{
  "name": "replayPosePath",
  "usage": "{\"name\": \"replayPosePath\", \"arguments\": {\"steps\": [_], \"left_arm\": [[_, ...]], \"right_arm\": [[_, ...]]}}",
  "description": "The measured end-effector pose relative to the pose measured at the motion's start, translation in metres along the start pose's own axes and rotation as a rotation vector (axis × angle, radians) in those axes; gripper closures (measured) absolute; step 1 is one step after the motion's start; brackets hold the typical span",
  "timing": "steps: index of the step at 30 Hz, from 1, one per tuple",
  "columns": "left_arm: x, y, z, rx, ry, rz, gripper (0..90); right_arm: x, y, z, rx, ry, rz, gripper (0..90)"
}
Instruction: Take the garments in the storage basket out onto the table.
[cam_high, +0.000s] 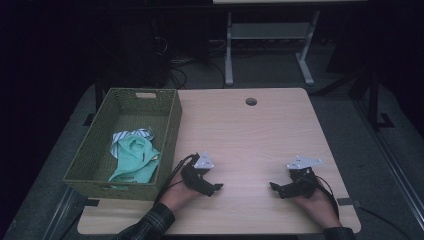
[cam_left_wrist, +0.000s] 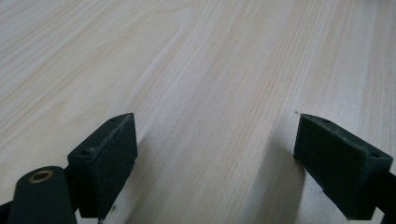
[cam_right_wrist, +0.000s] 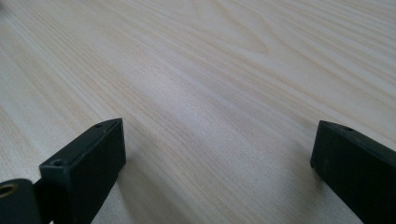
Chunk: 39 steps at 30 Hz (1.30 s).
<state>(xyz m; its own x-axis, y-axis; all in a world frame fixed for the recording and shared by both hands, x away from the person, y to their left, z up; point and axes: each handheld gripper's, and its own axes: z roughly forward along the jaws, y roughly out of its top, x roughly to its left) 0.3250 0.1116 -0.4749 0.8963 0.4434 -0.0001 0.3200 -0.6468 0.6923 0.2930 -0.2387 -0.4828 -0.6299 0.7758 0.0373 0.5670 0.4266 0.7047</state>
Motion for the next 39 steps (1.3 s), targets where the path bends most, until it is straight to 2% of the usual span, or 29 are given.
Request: {"name": "replayPosePath", "arguments": {"steps": [11, 26, 31, 39], "left_arm": [[0.001, 0.001, -0.002, 0.008, -0.004, -0.021, 13.1], [0.004, 0.009, -0.011, -0.038, -0.007, -0.059, 13.1], [0.005, 0.011, -0.014, -0.03, 0.004, -0.046, 13.2], [0.004, 0.014, -0.019, -0.047, 0.006, -0.074, 13.2]], "right_arm": [[0.0, 0.001, 0.001, 0.001, 0.005, -0.006, 3.0], [0.0, 0.001, 0.001, 0.003, 0.005, -0.003, 2.9], [0.0, 0.001, 0.001, 0.001, 0.004, -0.003, 3.0], [0.0, 0.001, 0.001, 0.001, 0.004, -0.003, 3.0]]}}
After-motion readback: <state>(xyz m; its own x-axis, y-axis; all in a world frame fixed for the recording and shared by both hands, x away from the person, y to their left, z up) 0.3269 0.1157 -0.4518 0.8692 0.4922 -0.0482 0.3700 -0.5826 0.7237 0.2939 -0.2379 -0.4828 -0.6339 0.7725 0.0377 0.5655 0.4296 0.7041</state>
